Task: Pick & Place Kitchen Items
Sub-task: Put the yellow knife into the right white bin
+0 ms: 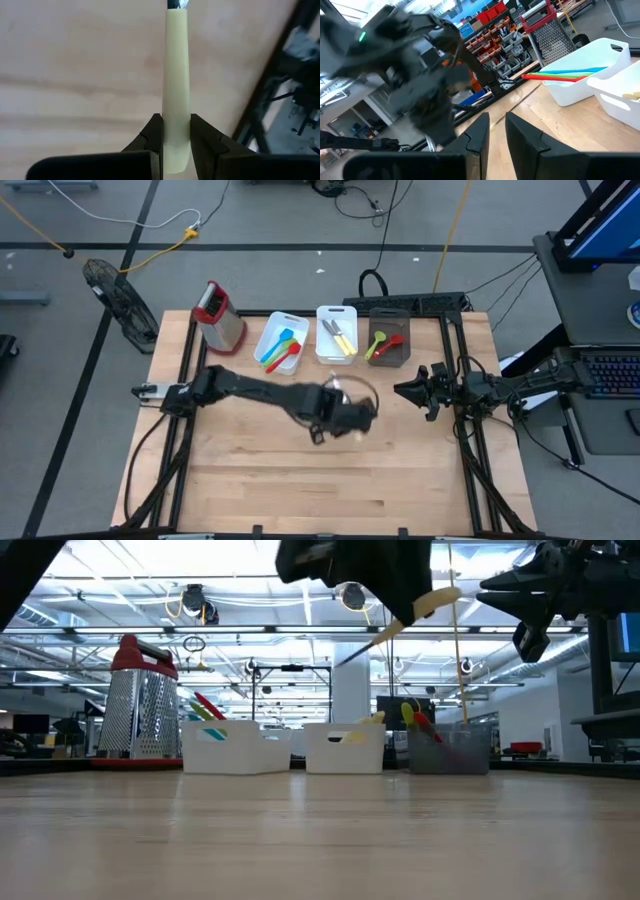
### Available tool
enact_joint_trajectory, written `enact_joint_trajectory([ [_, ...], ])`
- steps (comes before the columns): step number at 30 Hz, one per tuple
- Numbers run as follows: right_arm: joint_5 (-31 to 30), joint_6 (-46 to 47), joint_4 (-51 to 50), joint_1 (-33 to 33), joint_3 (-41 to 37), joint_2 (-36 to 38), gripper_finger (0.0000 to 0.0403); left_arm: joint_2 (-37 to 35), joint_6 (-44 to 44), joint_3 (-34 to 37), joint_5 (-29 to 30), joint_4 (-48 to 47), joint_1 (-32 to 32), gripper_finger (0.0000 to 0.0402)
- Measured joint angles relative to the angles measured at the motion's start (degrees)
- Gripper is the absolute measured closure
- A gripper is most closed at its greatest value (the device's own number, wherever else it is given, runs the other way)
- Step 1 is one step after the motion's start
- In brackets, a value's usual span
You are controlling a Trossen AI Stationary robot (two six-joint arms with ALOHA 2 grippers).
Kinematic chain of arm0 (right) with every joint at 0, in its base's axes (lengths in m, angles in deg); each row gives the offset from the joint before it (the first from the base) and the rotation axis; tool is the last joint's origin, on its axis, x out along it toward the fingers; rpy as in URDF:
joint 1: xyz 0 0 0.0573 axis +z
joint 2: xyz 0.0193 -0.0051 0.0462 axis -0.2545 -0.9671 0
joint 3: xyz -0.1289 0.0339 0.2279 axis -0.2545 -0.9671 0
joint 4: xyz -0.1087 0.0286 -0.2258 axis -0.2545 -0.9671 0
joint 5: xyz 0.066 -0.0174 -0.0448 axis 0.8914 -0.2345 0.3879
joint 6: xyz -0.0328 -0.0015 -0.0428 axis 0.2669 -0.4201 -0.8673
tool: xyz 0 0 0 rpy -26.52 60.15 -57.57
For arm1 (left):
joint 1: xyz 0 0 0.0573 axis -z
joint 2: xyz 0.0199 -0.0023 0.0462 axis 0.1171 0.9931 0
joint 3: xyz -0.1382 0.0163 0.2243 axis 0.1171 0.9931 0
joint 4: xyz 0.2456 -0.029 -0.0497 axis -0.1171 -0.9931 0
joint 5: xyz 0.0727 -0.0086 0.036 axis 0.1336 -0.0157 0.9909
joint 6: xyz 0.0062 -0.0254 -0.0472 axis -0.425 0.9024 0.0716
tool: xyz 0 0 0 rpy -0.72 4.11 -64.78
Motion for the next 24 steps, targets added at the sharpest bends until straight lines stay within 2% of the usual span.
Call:
enact_joint_trajectory([
  [8,0.2,0.0,0.2,0.0,0.0,0.0,0.0348,-3.7,-15.9,0.0,-3.4,4.2,-12.4,0.0350],
  [14,-0.1,-0.4,0.5,0.0,0.0,0.0,0.0348,-3.6,-28.1,-0.1,-14.3,6.3,-24.2,0.0350],
  [17,-0.3,-2.5,1.2,0.0,0.0,0.0,0.0348,-3.6,-32.2,-0.1,-17.3,6.0,-28.9,0.0350],
  [19,-2.2,-3.7,2.0,0.0,0.0,0.0,0.0348,-3.6,-34.5,-0.1,-20.6,5.9,-31.5,0.0350],
  [24,-11.5,-4.6,4.7,0.0,0.0,0.0,0.0348,-3.6,-37.8,0.4,-26.8,2.1,-34.6,0.0350],
])
